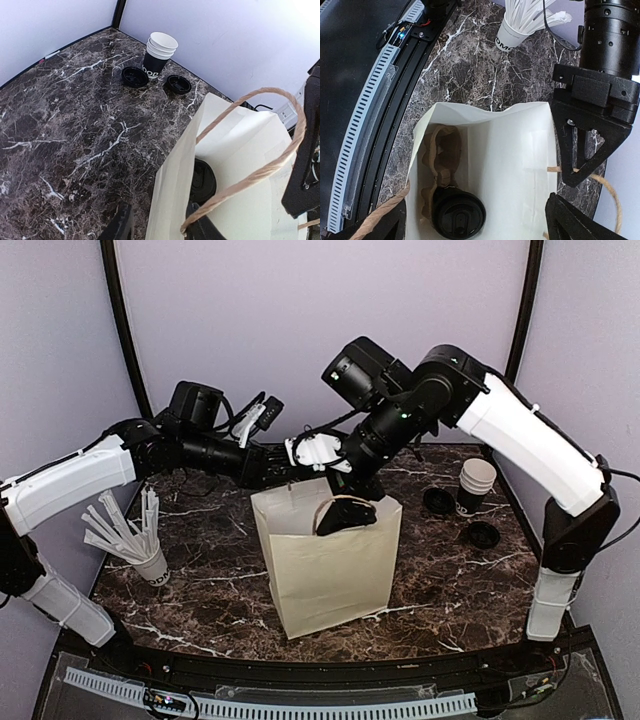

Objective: Pack the takeout coffee

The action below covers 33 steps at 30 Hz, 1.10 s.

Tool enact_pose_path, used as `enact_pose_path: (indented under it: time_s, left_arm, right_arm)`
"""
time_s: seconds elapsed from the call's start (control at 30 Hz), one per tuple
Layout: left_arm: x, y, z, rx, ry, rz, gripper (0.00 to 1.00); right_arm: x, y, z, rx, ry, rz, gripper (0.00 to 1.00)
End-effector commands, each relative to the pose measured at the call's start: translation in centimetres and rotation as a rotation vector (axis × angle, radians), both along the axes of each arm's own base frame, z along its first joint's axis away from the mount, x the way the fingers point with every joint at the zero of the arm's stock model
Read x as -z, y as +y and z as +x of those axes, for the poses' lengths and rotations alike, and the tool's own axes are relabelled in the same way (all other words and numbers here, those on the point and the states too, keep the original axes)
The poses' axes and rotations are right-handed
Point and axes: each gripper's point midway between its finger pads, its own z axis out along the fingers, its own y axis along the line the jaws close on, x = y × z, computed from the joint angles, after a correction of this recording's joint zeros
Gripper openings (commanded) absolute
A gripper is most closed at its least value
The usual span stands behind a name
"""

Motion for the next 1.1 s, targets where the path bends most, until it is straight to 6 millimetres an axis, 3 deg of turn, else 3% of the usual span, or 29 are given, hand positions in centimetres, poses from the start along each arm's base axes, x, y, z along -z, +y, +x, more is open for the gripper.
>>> enact_pose_path:
  time_s: [0.0,0.13,0.27,0.47,0.73,1.07]
  left_arm:
    - [-3.1,0.1,0.5,-0.024,-0.081,-0.053,0.47]
    - [-4.1,0.8,0.0,-0.045,-0.093,-0.064,0.65]
    - [-4.5,0.9,-1.9,-0.007,-0.053,-0.067,0.71]
    - [-4.2,1.4,-5.2,0.024,0.003,-0.049,0.72]
    - [-4.4,2.8,-5.7,-0.022,-0.012,-0.039,0.72]
    - [-4.3,3.0,-5.5,-0.047,-0.019,-0.062,0.72]
  right_arm:
    - [-5.3,-0.6,-0.6,-0.018,-0.084,0.144,0.99]
    - [-8.0,-0.8,0.7,0.035,-0.179,0.216,0.99]
    - [-7.8,-0.7,1.6,0.059,-0.202,0.211,0.99]
    - [-6.8,-0.5,1.6,0.070,-0.178,0.188,0.99]
    - [-6.2,-0.3,3.0,0.091,-0.192,0.178,0.99]
    - [-3.9,-0.2,8.0,0.204,-0.193,0.145,0.99]
